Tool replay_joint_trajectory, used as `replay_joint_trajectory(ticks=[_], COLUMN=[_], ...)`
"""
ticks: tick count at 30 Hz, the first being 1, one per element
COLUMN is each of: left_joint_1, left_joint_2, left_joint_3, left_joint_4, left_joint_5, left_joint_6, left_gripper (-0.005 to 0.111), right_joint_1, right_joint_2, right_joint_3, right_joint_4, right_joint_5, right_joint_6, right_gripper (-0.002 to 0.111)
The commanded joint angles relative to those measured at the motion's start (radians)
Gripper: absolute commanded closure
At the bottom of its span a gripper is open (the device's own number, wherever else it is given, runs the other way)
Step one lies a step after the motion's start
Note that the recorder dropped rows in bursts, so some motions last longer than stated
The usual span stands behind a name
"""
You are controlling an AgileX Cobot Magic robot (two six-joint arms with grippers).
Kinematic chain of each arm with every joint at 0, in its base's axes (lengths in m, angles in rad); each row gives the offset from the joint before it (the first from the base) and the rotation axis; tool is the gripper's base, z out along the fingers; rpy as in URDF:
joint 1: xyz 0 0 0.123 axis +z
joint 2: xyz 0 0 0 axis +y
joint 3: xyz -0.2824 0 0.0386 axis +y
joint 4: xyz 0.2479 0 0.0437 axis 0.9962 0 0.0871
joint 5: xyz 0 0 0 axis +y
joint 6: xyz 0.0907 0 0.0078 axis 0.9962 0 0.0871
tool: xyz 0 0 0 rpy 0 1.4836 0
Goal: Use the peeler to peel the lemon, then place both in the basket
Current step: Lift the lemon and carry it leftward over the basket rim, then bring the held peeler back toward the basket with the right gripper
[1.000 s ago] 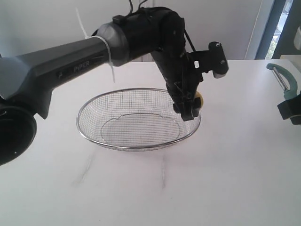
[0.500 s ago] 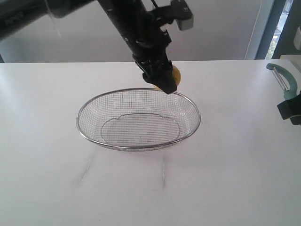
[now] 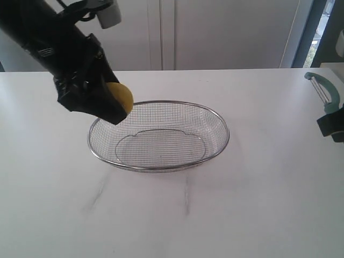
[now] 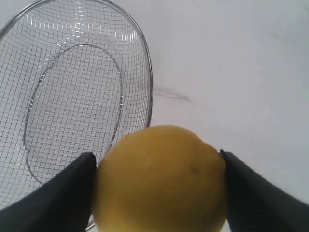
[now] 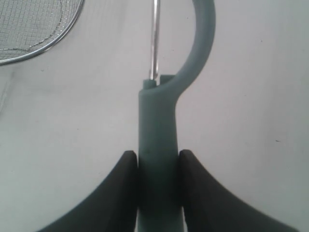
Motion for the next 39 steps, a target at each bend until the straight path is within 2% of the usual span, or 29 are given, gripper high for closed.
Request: replay_joint_trajectory(ticks=[1,8,14,33,39], left_joint_1=[0.031,0.031,0.031,0.029,0.029], left_joint_2=[-0.127,-0.251,-0.326,-0.359,-0.359], left_joint_3=[0.154,0.335,0.430,0.440,0.466], left_joint_4=[-0.118,-0.185,-0.231,-0.302,-0.323], left_joint_5=[-0.057,-0.074,-0.075,-0.068,-0.128], left_joint_6=[0.071,0.071,0.071,0.014,-0.090], left_gripper=[0.107,0.107,0.107,0.107,0.107], right_joint_1=[-0.007,-0.007,-0.007,-0.007,-0.007], right_joint_2=[-0.008,-0.008,-0.008,-0.008,-0.008], right_joint_3=[0.008,0.008,0.008,0.008,0.008], right_joint_4=[0.003,0.003,0.003,0.016,0.152], right_joint_5=[-0.008,-0.008,-0.008,-0.149,-0.125], right_joint_6=[0.001,0.001,0.001,0.008,0.064], right_gripper=[0.108,0.108,0.108,0.108,0.108])
